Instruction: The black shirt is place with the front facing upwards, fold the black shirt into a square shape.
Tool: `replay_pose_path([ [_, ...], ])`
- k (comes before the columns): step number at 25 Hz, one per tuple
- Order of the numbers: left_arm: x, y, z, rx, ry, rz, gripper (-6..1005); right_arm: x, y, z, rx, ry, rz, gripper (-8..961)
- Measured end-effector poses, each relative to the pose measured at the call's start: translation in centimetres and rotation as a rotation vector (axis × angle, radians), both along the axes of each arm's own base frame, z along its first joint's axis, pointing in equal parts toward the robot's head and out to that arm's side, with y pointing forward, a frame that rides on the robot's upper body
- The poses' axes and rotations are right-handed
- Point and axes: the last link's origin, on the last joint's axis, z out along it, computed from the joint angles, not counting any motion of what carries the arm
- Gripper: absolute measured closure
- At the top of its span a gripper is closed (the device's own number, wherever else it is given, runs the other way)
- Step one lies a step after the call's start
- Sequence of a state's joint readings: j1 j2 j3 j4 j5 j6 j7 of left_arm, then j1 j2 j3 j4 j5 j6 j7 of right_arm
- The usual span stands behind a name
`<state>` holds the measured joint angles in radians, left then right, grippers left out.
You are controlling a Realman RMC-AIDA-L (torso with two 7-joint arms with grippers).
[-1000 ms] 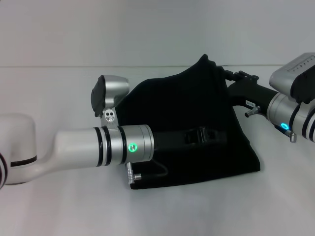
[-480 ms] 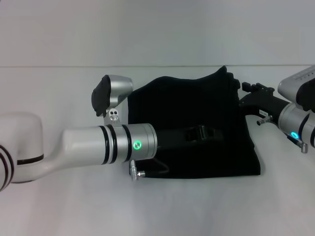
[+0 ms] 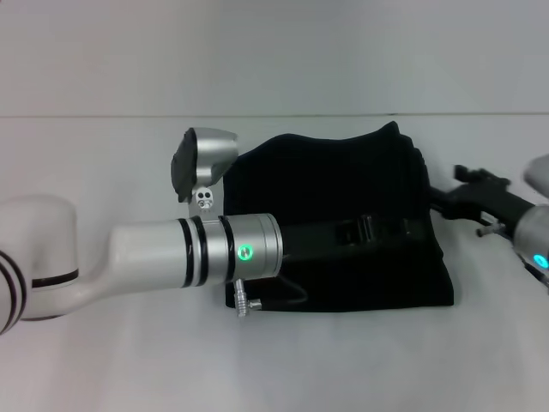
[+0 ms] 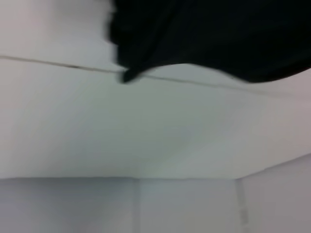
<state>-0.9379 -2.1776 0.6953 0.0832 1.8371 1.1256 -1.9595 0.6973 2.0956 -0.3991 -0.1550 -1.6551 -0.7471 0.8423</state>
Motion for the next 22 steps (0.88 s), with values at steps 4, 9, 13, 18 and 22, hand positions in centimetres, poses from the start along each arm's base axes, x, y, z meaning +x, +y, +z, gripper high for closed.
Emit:
replay_pose_path([
  [4,0.0,-0.2,1.3,0.012,-0.080,-0.012,616,2.4,-1.3,1.7,0.108,0.107,-0.098,144],
  [9,-0.4,-0.7,4.2,0.034,-0.177,-0.091,417,4.0,-3.2,4.3,0.226,0.286,-0.128,144],
  [13,-2.8,-0.7,6.9,0.101,-0.197,-0.062,238,1.9,-4.5,4.8,0.160,0.325,0.077,144],
  [18,-6.1,-0.5,8.7,0.170,-0.187,0.058,129,-1.6,-5.2,2.7,-0.044,0.278,0.298,144],
  [22,-7.3,-0.3,8.9,0.201,-0.163,0.108,113,-2.9,-4.2,-0.2,-0.166,0.199,0.300,145],
])
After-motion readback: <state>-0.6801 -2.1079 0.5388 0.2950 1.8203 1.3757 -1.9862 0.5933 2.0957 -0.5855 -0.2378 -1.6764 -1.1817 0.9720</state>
